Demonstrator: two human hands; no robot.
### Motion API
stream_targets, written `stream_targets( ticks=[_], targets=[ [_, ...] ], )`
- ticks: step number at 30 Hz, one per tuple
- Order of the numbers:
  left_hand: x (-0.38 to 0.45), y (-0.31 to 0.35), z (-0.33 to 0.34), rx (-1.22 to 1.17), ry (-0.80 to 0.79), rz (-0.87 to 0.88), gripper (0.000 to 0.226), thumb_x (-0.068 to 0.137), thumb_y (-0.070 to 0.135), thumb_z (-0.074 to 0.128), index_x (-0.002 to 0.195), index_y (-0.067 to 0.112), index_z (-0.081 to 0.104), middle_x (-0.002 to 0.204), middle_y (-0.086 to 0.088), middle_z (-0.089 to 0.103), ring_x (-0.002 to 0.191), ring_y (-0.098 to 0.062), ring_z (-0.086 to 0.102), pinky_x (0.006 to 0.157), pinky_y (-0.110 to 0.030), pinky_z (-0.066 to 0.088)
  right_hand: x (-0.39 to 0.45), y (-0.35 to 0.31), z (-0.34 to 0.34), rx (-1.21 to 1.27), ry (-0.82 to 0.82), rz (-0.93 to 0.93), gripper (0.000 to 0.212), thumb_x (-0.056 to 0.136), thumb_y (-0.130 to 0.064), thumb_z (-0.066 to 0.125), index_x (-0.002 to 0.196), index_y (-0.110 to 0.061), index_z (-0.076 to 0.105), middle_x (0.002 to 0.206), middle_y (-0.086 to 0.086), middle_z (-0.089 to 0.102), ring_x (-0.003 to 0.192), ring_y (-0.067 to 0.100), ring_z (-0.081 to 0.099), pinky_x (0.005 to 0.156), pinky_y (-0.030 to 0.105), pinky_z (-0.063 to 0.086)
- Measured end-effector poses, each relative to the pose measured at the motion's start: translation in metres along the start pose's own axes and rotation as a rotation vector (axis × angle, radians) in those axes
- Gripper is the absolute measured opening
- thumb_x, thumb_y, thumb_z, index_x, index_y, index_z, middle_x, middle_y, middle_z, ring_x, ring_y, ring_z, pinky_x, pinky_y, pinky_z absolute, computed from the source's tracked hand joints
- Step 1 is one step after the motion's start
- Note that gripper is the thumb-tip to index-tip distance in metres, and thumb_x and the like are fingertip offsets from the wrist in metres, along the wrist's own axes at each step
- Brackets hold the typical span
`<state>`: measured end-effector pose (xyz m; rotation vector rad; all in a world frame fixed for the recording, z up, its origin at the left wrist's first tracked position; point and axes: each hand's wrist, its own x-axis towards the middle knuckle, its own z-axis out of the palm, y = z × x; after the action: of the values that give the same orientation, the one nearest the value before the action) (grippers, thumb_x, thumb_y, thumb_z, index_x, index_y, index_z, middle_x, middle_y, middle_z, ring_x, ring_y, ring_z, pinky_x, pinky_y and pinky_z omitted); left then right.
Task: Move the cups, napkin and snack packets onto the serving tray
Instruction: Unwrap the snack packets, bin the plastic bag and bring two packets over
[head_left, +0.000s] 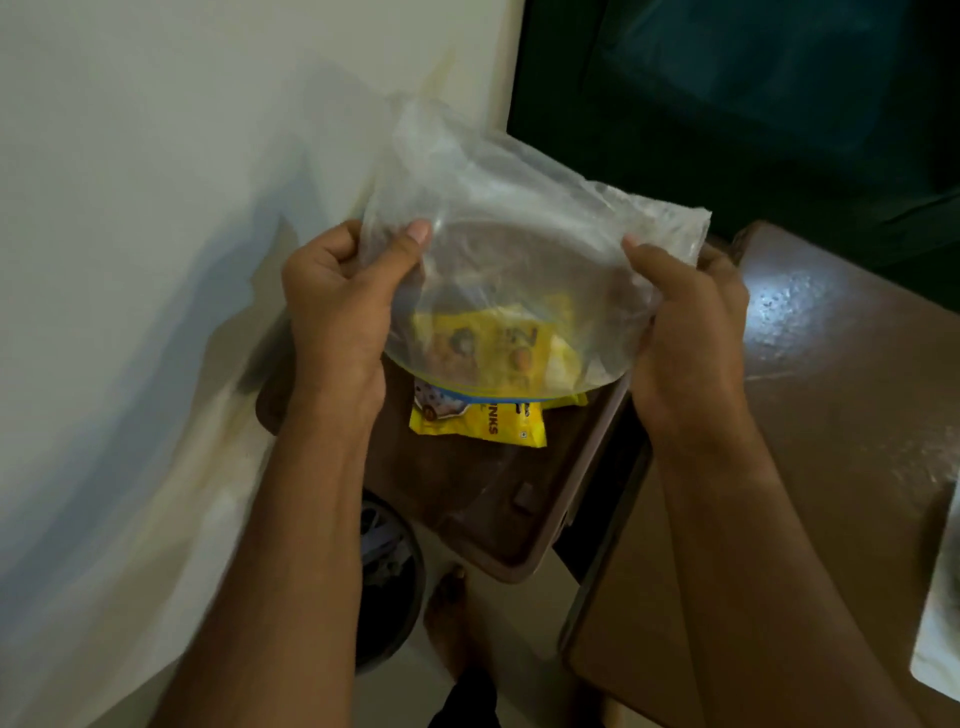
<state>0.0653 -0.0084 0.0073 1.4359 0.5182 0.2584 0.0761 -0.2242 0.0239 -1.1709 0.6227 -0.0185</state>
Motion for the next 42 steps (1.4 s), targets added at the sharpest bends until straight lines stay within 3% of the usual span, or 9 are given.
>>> stream_targets(
  ticks=[12, 17, 21, 25, 29, 33, 36, 38, 42],
  targets=[
    [-0.005, 0.015, -0.021, 0.072, -0.259, -0.059, 0.009, 0.085, 0.029, 0.080, 0.093, 0.033, 0.077, 0.080, 0.020, 0.075, 0.079, 0.004, 0.070, 0.074, -0.021, 0.056, -0.007, -0.011, -0.034, -0.263, -0.445, -0.168, 0.044, 0.085, 0.009, 0.077, 0.122, -0.005, 0.058, 0.110, 0.016, 0.078, 0.085, 0.040, 0.080, 0.062, 0.050, 0.065],
    [-0.015, 0.011, -0.027, -0.006, -0.353, -0.137, 0.027, 0.090, 0.008, 0.076, 0.117, 0.011, 0.075, 0.110, -0.007, 0.081, 0.106, -0.028, 0.078, 0.089, -0.045, 0.065, -0.010, 0.004, -0.042, -0.239, -0.423, -0.170, 0.038, 0.086, 0.016, 0.071, 0.101, -0.019, 0.066, 0.095, 0.006, 0.080, 0.078, 0.033, 0.081, 0.053, 0.043, 0.064],
    [-0.020, -0.001, -0.029, 0.059, -0.241, -0.054, 0.044, 0.076, -0.016, 0.078, 0.092, 0.025, 0.078, 0.095, 0.003, 0.080, 0.097, -0.019, 0.076, 0.087, -0.037, 0.064, -0.013, 0.009, -0.046, -0.097, -0.472, -0.134, 0.042, 0.083, 0.020, 0.068, 0.089, -0.020, 0.076, 0.097, -0.001, 0.081, 0.086, 0.018, 0.081, 0.063, 0.028, 0.063],
    [-0.024, -0.007, -0.035, -0.059, -0.319, -0.049, 0.055, 0.079, -0.024, 0.062, 0.064, 0.027, 0.077, 0.101, 0.001, 0.075, 0.098, -0.016, 0.069, 0.089, -0.033, 0.059, -0.007, 0.013, -0.055, -0.042, -0.474, -0.052, 0.023, 0.074, 0.003, 0.073, 0.069, -0.018, 0.079, 0.117, 0.010, 0.074, 0.110, 0.023, 0.074, 0.085, 0.040, 0.061],
    [-0.032, -0.009, -0.039, -0.169, -0.279, -0.131, 0.044, 0.077, -0.009, 0.054, 0.059, 0.023, 0.079, 0.085, 0.007, 0.077, 0.092, -0.011, 0.072, 0.085, -0.029, 0.059, -0.006, 0.008, -0.062, 0.073, -0.583, 0.146, 0.031, 0.067, -0.015, 0.059, 0.087, -0.005, 0.081, 0.116, 0.018, 0.073, 0.117, 0.034, 0.068, 0.098, 0.044, 0.056],
    [-0.040, -0.004, -0.047, -0.404, -0.319, -0.264, 0.020, 0.062, 0.025, 0.073, 0.068, 0.007, 0.079, 0.093, -0.019, 0.076, 0.106, -0.033, 0.070, 0.098, -0.041, 0.057, -0.006, 0.005, -0.061, -0.024, -0.483, 0.212, 0.055, 0.086, -0.051, 0.061, 0.077, 0.003, 0.069, 0.110, 0.030, 0.065, 0.126, 0.040, 0.062, 0.109, 0.049, 0.048],
    [-0.045, -0.009, -0.039, -0.233, -0.205, -0.303, 0.024, 0.085, 0.029, 0.071, 0.074, 0.008, 0.075, 0.105, -0.019, 0.073, 0.105, -0.028, 0.072, 0.102, -0.044, 0.057, -0.008, 0.014, -0.056, -0.273, -0.425, 0.137, 0.024, 0.070, -0.021, 0.086, 0.084, -0.008, 0.072, 0.113, 0.014, 0.072, 0.098, 0.026, 0.073, 0.082, 0.035, 0.057],
    [-0.054, -0.010, -0.026, -0.144, -0.213, -0.238, 0.011, 0.083, 0.016, 0.074, 0.094, 0.015, 0.078, 0.103, -0.003, 0.076, 0.096, -0.017, 0.073, 0.087, -0.035, 0.060, -0.011, 0.020, -0.055, -0.309, -0.420, 0.087, 0.052, 0.064, -0.008, 0.089, 0.112, -0.015, 0.071, 0.118, 0.004, 0.071, 0.097, 0.018, 0.076, 0.076, 0.030, 0.060],
    [-0.073, -0.015, -0.002, -0.176, -0.218, -0.225, 0.061, 0.079, 0.006, 0.083, 0.136, 0.014, 0.062, 0.135, -0.011, 0.067, 0.111, -0.017, 0.073, 0.088, -0.031, 0.062, -0.023, 0.028, -0.047, -0.332, -0.351, 0.046, 0.069, 0.059, -0.003, 0.087, 0.123, -0.022, 0.069, 0.123, 0.002, 0.071, 0.105, 0.022, 0.076, 0.079, 0.036, 0.064]
  ],
)
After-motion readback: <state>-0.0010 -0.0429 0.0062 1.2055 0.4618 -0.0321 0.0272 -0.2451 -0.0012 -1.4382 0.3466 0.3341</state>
